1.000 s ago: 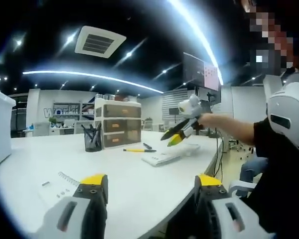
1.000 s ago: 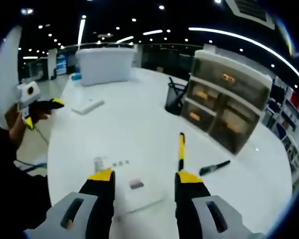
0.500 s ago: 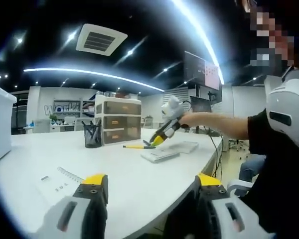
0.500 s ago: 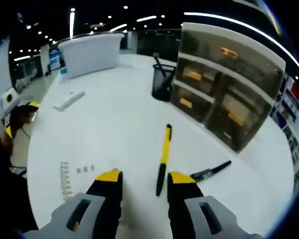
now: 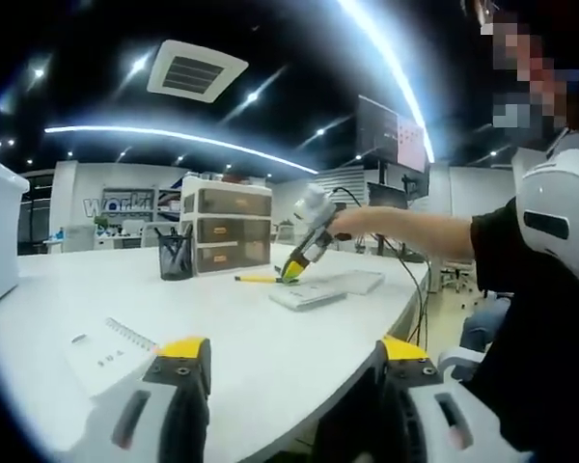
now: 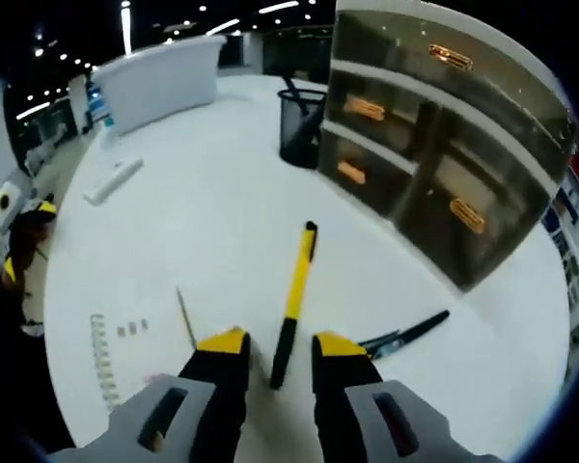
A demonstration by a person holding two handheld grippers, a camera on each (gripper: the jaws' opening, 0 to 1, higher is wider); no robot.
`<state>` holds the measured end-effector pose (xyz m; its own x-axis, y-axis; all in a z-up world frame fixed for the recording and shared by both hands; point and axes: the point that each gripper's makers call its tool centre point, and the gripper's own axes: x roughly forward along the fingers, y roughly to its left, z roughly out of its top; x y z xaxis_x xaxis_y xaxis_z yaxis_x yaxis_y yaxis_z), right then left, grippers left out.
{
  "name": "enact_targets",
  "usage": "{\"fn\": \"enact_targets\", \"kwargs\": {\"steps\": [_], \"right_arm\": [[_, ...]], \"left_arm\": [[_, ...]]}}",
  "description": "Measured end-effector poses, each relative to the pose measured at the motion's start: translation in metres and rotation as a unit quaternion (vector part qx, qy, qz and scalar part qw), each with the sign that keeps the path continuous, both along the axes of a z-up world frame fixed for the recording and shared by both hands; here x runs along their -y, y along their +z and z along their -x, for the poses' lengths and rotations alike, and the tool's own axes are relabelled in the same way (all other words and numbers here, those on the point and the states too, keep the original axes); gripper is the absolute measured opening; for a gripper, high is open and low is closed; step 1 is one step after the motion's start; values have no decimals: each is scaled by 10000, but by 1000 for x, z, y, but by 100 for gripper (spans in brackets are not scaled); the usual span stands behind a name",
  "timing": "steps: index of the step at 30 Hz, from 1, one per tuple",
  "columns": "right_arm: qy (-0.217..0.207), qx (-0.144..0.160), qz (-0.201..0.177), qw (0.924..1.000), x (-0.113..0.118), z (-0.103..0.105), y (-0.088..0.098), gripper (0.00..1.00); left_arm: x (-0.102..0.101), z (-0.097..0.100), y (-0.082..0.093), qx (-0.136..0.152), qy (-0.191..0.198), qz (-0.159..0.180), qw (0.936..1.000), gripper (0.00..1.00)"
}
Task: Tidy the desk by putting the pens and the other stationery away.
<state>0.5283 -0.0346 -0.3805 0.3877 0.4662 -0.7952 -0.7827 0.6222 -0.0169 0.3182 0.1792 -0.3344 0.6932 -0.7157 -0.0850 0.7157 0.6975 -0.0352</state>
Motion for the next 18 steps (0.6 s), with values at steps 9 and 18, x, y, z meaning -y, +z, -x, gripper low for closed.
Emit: {"fn": "enact_targets", "kwargs": {"steps": [9, 18], "right_arm": [[57, -216, 290, 9993, -1, -5, -5, 16], [60, -634, 575, 9963, 1, -8, -6, 13]], "left_arm": [[1, -1, -3, -56, 18, -1, 10000, 68], [6, -1, -5, -88, -63, -33, 9999, 68]]}}
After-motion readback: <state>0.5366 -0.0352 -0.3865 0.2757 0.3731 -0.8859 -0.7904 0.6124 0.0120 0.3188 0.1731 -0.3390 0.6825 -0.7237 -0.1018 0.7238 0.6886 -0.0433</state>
